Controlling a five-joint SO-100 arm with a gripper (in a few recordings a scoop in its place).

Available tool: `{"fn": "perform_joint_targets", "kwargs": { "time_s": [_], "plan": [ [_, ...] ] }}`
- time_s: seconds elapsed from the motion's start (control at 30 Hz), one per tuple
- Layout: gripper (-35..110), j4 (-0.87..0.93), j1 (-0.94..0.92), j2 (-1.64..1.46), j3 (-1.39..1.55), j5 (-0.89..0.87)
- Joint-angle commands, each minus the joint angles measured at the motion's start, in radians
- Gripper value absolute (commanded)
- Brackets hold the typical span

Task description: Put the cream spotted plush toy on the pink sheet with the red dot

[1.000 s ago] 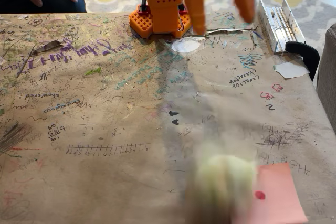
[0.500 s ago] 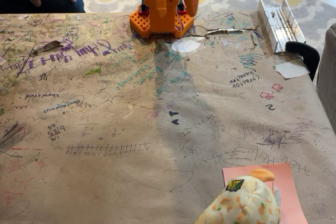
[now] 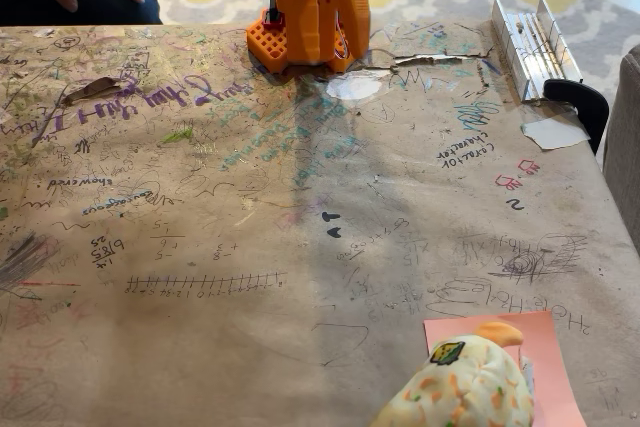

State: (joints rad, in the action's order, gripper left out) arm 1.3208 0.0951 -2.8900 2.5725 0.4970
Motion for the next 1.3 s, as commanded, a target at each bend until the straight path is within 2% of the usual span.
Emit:
{"fn": "perform_joint_targets", "kwargs": {
  "time_s": [0.0,0.1,0.23,0.47,0.57,0.67,0.8,0.97,1.27],
  "plan": [
    [28,-0.072,-0.008,-0.091,0.083,-0.018],
    [30,-0.129,-0.028,-0.206,0.209,-0.026],
    [31,-0.052,-0.029,-0.488,0.374,0.017],
    [29,-0.103,-0.094,-0.482,0.466,0.118],
    [29,-0.097,-0.094,-0.482,0.48,0.212],
    [28,-0.031,-0.058,-0.482,0.499,0.376],
    [26,-0.009,-0.094,-0.482,0.506,0.442],
    [24,-0.006,-0.133,-0.482,0.529,0.621],
    [23,-0.005,-0.164,-0.482,0.529,0.637]
  ]
}}
